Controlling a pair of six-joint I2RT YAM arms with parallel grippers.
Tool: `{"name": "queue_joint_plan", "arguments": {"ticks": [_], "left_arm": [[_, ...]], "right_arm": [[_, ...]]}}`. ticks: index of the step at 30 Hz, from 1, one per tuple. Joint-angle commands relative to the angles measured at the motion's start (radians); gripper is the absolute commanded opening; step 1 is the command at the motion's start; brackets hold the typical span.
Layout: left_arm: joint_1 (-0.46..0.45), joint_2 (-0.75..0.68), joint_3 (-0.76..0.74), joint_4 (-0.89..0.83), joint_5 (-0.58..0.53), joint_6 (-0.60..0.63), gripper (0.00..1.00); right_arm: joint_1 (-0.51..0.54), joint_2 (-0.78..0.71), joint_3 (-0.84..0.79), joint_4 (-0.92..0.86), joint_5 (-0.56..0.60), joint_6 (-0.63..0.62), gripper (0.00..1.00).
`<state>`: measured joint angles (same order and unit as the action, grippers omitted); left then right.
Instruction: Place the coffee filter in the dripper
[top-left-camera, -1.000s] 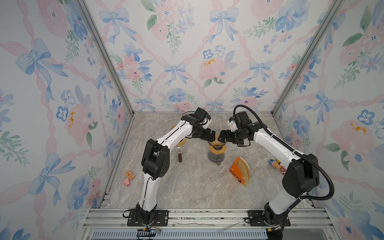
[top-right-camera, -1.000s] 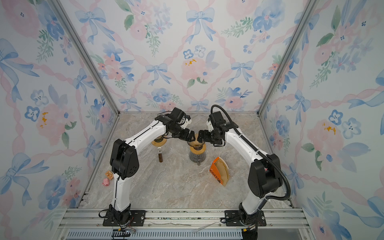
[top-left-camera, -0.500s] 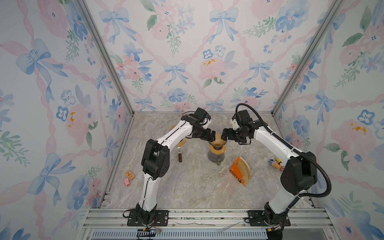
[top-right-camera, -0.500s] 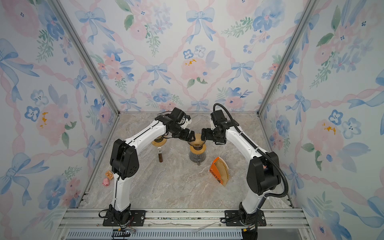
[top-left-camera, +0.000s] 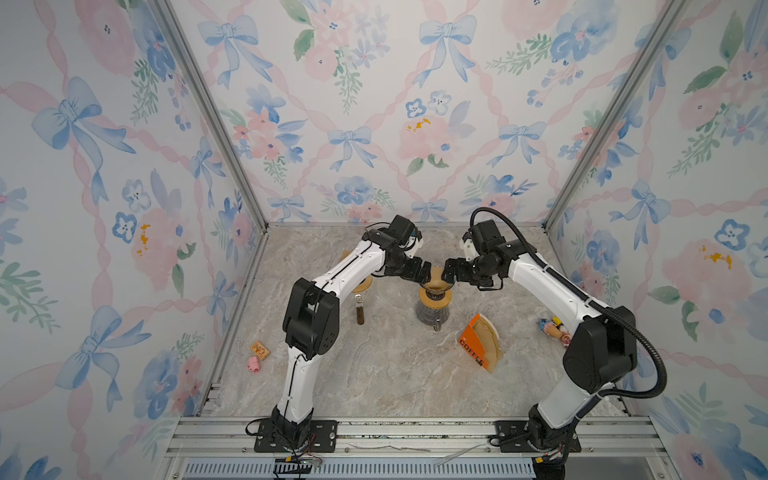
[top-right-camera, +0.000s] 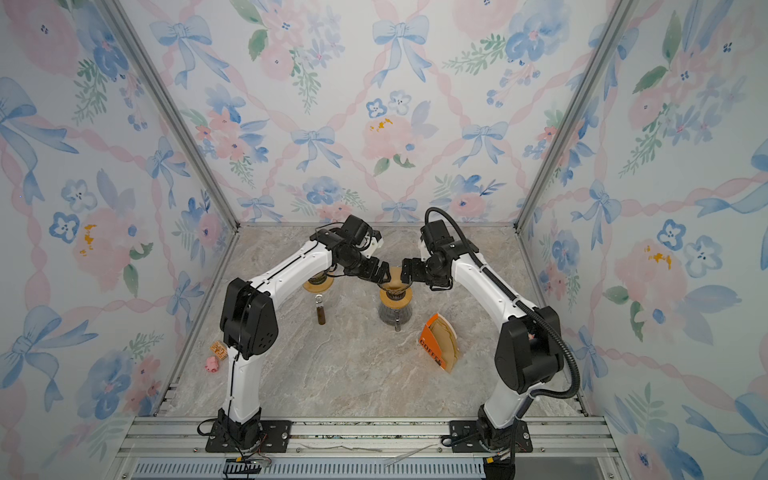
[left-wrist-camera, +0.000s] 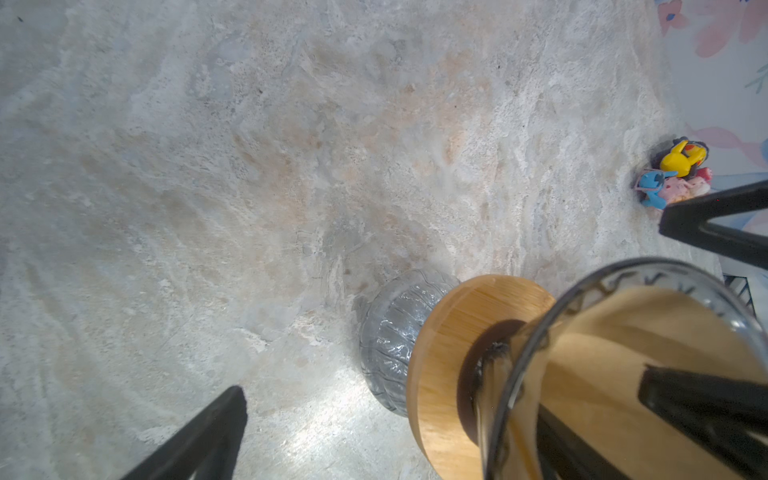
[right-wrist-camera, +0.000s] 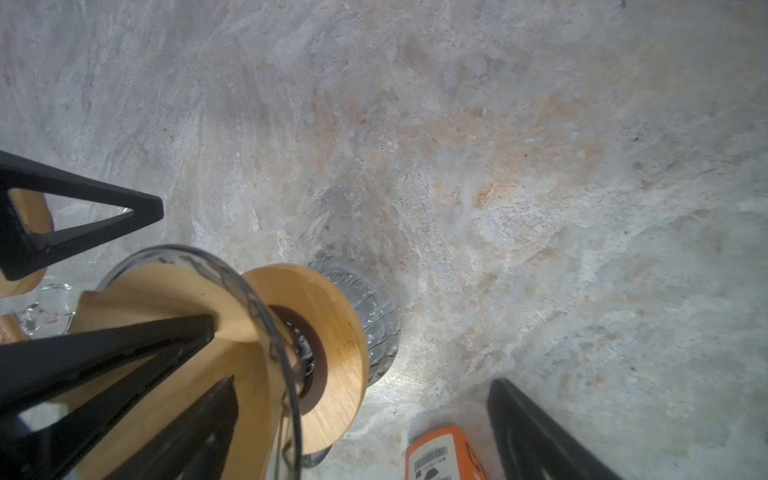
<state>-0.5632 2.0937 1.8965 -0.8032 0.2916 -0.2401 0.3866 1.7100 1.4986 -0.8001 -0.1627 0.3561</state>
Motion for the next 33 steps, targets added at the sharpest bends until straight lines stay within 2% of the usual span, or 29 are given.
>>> {"name": "queue_joint_plan", "arguments": {"ticks": [1, 27, 31, 33], "left_arm": [[-0.006, -0.018, 0.012, -0.019, -0.014, -0.005, 0.98], [-0.013, -0.016, 0.003, -0.018, -0.035, -0.005, 0.98], [-0.010, -0.015, 0.008, -0.018, -0.030, -0.008, 0.98], [-0.010, -0.015, 0.011, -0.017, -0.024, -0.008, 0.98]], "right_arm": [[0.014, 0.000, 0.018, -0.044, -0.037, 0.016, 0.96], [0.003, 0.076, 0.038, -0.147, 0.101, 0.058, 0.96], [-0.011, 0.067, 0.031, -0.134, 0.088, 0.069, 0.96], [-0.012, 0.049, 0.018, -0.099, 0.035, 0.065, 0.96]]}}
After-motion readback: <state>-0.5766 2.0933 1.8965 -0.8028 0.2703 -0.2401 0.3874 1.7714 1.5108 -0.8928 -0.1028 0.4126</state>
